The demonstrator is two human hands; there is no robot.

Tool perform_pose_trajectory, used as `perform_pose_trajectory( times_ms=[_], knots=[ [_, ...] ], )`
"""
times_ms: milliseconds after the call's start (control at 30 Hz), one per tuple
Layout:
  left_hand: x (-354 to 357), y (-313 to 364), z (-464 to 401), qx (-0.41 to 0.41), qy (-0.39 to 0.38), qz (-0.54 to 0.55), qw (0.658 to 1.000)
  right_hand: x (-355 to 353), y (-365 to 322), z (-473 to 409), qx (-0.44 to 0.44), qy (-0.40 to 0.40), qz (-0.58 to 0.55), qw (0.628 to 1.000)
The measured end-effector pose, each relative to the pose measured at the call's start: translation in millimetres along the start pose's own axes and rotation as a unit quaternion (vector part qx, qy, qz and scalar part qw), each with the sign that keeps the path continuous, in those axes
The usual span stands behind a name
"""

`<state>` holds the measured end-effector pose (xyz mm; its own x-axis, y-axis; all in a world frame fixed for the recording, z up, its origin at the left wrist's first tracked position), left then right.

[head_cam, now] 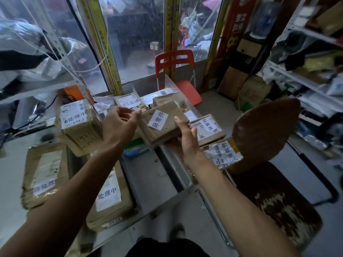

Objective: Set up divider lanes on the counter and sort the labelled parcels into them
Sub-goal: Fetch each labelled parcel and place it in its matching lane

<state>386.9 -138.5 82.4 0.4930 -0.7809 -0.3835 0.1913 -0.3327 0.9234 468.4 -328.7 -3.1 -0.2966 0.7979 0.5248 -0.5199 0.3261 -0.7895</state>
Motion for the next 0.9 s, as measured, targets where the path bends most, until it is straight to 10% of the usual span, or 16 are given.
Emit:
perform_pose_trajectory(
  times_ms=[267,400,667,900],
  knots=[
    [49.6,24.5,-15.3,0.028,-0.082,0.078,0.993,-15.6,-65.7,-11.6,-0.048,0.073,0.143,0.986],
    [73.1,38.0,-43.5,0.031,-0.088,0.084,0.992,-39.5,-109.5,-44.1,-0.063,0.127,0.423,0.895],
    [135.5,23.6,-75.9,-0.047,-0.120,0.090,0.988,-67.9,-148.2,-97.7,-0.056,0.058,0.640,0.764],
    [157.2,-3.0,-80.8,-0.128,-0.118,0.098,0.980,-91.1,-139.5,-123.6,0.002,0.020,0.638,0.770]
  ],
)
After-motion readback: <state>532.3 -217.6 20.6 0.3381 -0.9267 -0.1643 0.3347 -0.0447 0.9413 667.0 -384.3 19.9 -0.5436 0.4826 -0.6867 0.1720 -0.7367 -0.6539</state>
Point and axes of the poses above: each hand's wrist, its own z-axis away from the middle knuckle, its own x-axis out of the palm, y = z × x, the point moved 7 cm from there along -z, towards the middle knuckle, and after that the axes turned 11 degrees about -y, right-handed, at the moved point
